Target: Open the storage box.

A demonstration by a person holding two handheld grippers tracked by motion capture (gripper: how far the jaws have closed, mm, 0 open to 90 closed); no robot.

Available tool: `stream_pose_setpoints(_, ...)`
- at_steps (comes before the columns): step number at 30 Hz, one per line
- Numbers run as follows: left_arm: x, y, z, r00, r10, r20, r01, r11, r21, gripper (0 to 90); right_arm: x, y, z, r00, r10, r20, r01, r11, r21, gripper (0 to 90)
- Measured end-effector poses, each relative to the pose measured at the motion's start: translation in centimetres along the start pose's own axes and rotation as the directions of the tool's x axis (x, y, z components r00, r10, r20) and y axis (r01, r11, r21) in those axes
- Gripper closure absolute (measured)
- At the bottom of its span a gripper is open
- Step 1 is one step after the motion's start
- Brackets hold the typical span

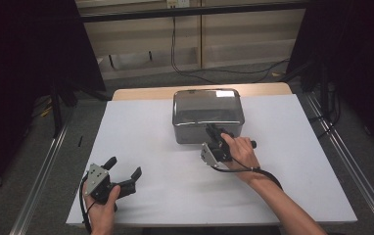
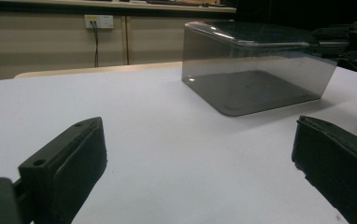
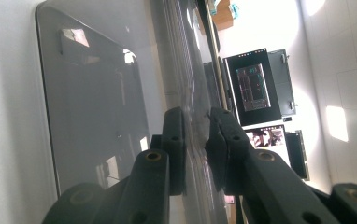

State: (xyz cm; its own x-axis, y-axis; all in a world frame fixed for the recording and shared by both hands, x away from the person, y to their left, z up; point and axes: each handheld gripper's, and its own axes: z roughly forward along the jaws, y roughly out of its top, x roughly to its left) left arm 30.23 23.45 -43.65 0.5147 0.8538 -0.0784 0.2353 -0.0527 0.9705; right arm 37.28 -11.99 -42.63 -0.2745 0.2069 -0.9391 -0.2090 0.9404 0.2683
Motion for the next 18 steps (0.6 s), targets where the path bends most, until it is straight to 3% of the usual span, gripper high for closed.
stream_pose_setpoints(7, -0.1, 0.2, 0.3, 0.9998, -0.001, 0.022, 0.001, 1.0, 0.01, 2.8, -0.3, -0.1, -0.1, 0.9999, 0.011, 0.003, -0.011, 0.9999, -0.008, 76.4)
stream_pose_setpoints(12, -0.2, 0.6, 0.6, 0.9995, 0.027, 0.017, -0.027, 0.9995, 0.014, 3.9, -0.3, -0.1, -0.1, 0.9999, 0.013, 0.005, -0.013, 0.9999, -0.009, 76.5)
stream_pose_setpoints(18, -0.1, 0.9, 1.1, 0.9988, 0.005, 0.05, -0.006, 0.9999, 0.016, 4.3, -0.5, -0.1, -0.1, 0.9999, 0.016, 0.006, -0.015, 0.9998, -0.013, 76.6)
